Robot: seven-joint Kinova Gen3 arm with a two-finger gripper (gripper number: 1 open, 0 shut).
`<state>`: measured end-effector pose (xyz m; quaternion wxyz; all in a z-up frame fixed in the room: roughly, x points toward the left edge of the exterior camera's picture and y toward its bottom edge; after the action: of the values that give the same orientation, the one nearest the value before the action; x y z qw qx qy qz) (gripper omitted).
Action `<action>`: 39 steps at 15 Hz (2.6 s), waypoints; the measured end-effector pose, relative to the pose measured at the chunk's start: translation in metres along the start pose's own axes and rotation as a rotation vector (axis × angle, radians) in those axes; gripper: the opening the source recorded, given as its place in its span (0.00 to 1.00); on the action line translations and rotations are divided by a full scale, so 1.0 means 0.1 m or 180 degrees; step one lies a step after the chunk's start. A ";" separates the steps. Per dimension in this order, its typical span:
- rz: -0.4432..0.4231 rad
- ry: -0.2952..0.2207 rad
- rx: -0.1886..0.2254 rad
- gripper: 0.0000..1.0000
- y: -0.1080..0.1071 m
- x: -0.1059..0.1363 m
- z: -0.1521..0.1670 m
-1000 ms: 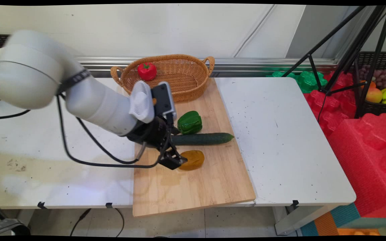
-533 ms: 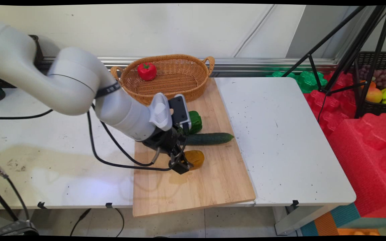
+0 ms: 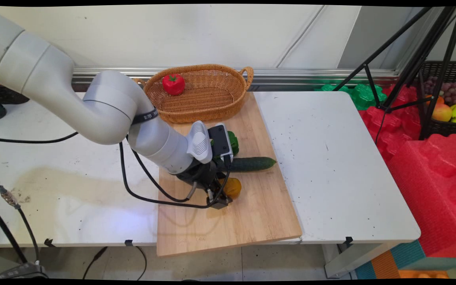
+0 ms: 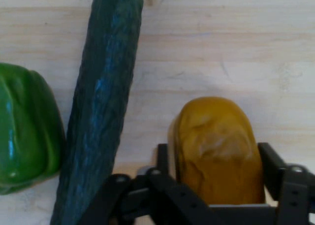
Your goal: Pick up the potato from the cutting board, then place the picked object in the vegetable basket
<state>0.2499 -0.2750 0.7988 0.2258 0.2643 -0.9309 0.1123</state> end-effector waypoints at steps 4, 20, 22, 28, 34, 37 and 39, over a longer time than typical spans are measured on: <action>0.0058 0.0038 0.0018 0.00 0.01 0.00 -0.03; 0.0026 0.0906 0.0448 0.00 -0.37 0.23 -1.44; -0.0096 0.1062 0.0612 0.00 -0.54 0.29 -1.64; -0.0461 0.1293 0.1065 0.00 -1.08 0.42 -1.88; -0.0854 0.1212 0.1509 0.00 -1.84 0.48 -1.74; -0.0955 0.1019 0.1586 0.00 -2.24 0.44 -1.48; -0.0983 0.0881 0.1572 0.00 -2.44 0.40 -1.29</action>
<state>0.3990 -0.4543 0.9523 0.2936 0.4315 -0.7848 0.3341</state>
